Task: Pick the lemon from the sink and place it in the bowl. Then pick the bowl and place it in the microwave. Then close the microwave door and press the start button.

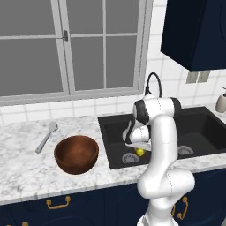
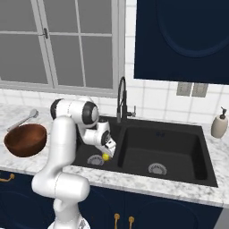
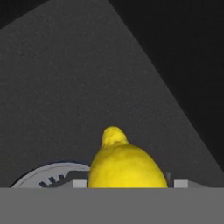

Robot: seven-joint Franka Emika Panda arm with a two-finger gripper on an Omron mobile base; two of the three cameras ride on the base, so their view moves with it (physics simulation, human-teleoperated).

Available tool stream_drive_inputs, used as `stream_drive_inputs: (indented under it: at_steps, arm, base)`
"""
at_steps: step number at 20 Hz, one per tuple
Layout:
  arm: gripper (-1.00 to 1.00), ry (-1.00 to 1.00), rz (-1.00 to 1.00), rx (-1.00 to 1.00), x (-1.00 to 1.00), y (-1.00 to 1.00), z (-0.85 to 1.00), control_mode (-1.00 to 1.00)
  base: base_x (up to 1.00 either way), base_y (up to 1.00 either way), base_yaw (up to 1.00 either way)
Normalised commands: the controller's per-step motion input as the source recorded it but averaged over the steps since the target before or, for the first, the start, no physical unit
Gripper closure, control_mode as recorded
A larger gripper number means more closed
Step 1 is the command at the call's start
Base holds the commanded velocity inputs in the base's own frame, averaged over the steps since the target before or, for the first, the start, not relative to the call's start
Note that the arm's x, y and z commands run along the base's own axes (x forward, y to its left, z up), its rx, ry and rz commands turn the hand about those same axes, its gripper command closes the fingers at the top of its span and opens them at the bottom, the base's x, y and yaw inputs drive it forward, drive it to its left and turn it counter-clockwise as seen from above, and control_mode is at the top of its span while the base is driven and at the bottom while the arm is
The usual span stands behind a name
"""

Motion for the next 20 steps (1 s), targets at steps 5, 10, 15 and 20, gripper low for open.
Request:
stream_drive_inputs:
  at_steps: [5,10,15,20]
  arm:
    - [1.00,-0.36,-0.01,0.01,-0.87,0.08,0.83,-1.00]
    - [1.00,-0.33,-0.04,0.00,-0.63,0.24,1.00,-1.00]
    - [1.00,-0.21,-0.04,0.00,-0.52,0.28,1.00,-1.00]
    - [1.00,-0.14,-0.02,0.00,-0.41,0.23,1.00,-1.00]
  base:
    - [0.00,0.00,0.00]
    - [0.00,0.00,0.00]
    - [0.00,0.00,0.00]
    - [0.00,0.00,0.00]
